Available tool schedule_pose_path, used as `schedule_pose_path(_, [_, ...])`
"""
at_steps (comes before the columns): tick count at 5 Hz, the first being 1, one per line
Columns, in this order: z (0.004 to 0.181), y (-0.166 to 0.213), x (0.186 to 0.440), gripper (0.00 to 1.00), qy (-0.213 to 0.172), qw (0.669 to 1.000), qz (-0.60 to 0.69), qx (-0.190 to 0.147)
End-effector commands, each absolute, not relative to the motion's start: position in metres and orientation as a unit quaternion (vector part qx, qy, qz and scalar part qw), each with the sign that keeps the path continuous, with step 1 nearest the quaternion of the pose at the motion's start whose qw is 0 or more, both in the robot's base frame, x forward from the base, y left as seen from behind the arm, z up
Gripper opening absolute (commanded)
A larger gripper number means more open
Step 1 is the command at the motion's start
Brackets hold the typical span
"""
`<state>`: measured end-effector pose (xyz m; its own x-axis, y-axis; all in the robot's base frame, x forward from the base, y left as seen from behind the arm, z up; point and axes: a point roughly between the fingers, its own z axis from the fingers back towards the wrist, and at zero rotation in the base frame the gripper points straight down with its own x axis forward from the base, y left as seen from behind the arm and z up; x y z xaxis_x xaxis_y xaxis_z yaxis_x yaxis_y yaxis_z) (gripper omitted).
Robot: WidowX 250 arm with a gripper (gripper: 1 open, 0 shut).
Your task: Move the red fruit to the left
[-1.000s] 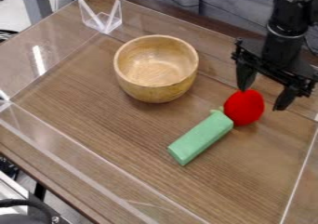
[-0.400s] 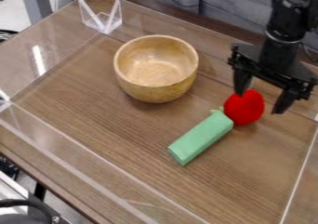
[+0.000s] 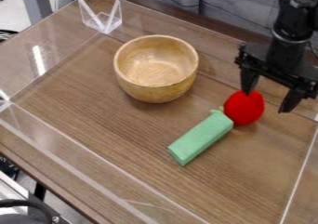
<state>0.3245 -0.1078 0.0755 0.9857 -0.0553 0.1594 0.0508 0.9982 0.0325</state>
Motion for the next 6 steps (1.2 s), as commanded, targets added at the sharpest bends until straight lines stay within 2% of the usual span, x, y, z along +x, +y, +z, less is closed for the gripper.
schedule_pose_path(1, [0.077, -0.104, 0.328, 1.00, -0.097, 0.995, -0.022, 0.014])
schedule_pose_path(2, [0.071, -0.093, 0.328, 1.00, -0.090, 0.996, -0.009, 0.009])
schedule_pose_path(3, [0.064, -0.088, 0.320, 0.00, -0.086, 0.996, -0.008, 0.003])
schedule_pose_path(4, [0.064, -0.087, 0.310, 0.00, -0.081, 0.997, -0.008, -0.010])
schedule_pose_path(5, [0.072, -0.076, 0.312, 1.00, -0.072, 0.997, 0.000, -0.018])
schedule_pose_path(6, [0.081, -0.067, 0.314, 1.00, -0.062, 0.998, 0.007, -0.022])
